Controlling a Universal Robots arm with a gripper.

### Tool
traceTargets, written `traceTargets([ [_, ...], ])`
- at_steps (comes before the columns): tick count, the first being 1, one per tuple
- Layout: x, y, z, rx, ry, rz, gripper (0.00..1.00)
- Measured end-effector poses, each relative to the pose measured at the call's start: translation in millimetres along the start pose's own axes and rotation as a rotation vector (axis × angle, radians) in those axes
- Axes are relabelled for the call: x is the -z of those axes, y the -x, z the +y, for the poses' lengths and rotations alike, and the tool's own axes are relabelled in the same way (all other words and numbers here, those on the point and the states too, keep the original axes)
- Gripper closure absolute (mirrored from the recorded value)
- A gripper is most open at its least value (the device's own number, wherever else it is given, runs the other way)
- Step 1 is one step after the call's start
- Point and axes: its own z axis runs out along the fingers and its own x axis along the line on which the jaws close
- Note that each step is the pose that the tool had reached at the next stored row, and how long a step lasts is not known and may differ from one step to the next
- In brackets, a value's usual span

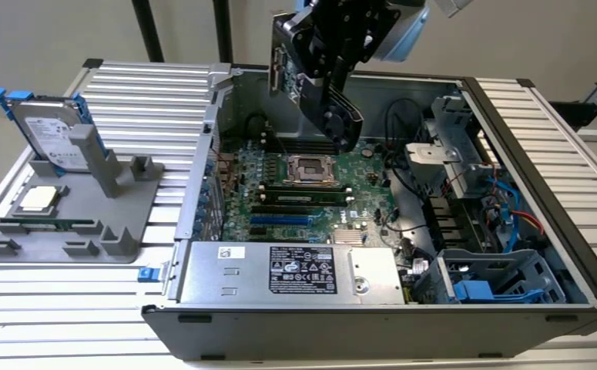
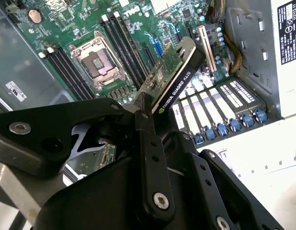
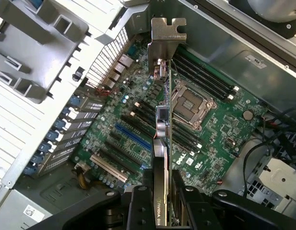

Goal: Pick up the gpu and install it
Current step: 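Insert the gpu into the slot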

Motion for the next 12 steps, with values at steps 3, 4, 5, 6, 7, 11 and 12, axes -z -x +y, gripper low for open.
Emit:
traceTargets([
  [3, 0.3, 0.0, 0.0, 0.000, 0.0000, -0.0001, 1.00],
  [4, 0.6, 0.0, 0.0, 0.000, 0.0000, 0.0000, 1.00],
  [5, 0.9, 0.0, 0.1, 0.000, 0.0000, 0.0000, 1.00],
  [6, 1.0, 0.0, 0.1, 0.000, 0.0001, -0.0001, 1.00],
  [7, 1.3, 0.0, 0.1, 0.001, 0.0000, 0.0000, 1.00],
  [11, 2.2, 0.0, 0.1, 0.008, -0.0001, 0.0004, 1.00],
  [12, 2.4, 0.0, 0.1, 0.010, -0.0001, 0.0005, 1.00],
])
